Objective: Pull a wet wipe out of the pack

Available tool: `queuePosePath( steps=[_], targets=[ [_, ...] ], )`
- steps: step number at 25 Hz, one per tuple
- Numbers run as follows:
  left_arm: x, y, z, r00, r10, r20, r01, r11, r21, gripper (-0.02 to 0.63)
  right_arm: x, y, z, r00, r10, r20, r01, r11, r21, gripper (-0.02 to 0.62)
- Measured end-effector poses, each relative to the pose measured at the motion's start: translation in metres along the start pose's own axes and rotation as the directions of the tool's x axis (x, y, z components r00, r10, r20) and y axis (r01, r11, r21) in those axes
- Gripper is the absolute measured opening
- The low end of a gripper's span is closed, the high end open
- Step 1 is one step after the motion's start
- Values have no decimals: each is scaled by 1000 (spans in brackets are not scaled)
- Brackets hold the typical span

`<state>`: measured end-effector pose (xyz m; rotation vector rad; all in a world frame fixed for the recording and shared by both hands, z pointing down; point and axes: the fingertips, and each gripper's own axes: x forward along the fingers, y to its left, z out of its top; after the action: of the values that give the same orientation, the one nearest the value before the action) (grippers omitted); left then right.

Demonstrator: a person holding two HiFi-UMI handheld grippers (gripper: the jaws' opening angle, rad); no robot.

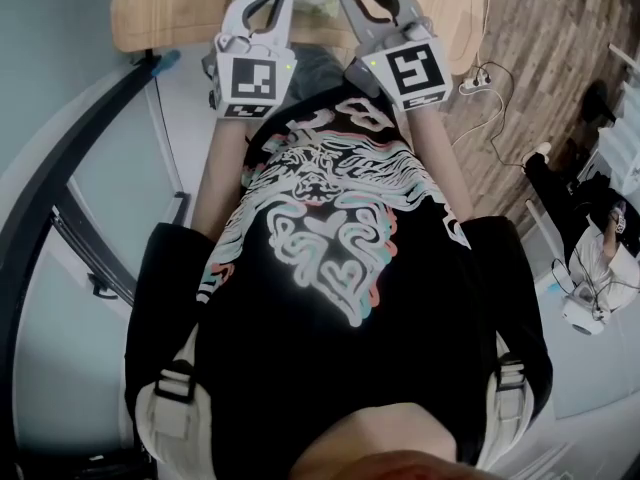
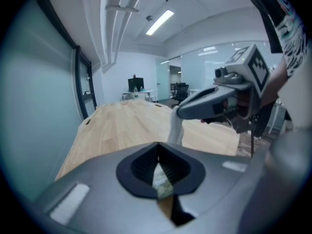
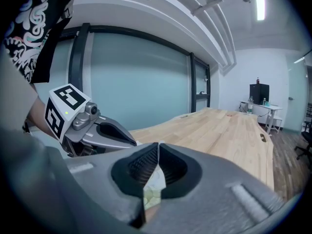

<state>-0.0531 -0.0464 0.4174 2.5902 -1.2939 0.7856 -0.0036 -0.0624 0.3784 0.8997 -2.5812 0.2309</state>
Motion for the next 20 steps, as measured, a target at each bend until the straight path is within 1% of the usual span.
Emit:
queuePosePath(
  steps=[3,7,11,20],
  targets=[
    [6,-4,2,1000,-20,-1,20,1000,12,-12,-6,-6,-5,1000,-23,-6,23,1000,16,6],
    [14,-9,6,999,-47,-1,47,999,20,-12,-11,-16,-9,999,-52,11,51,998,25,6],
    [26,-19,13,996,-86,4,86,996,35,-12,-21,-27,-15,996,-85,-5,85,995,47,6],
    [53,-37,31,988,-157,12,156,985,76,-12,-45,-57,-31,984,-178,-7,177,978,107,6]
  ],
)
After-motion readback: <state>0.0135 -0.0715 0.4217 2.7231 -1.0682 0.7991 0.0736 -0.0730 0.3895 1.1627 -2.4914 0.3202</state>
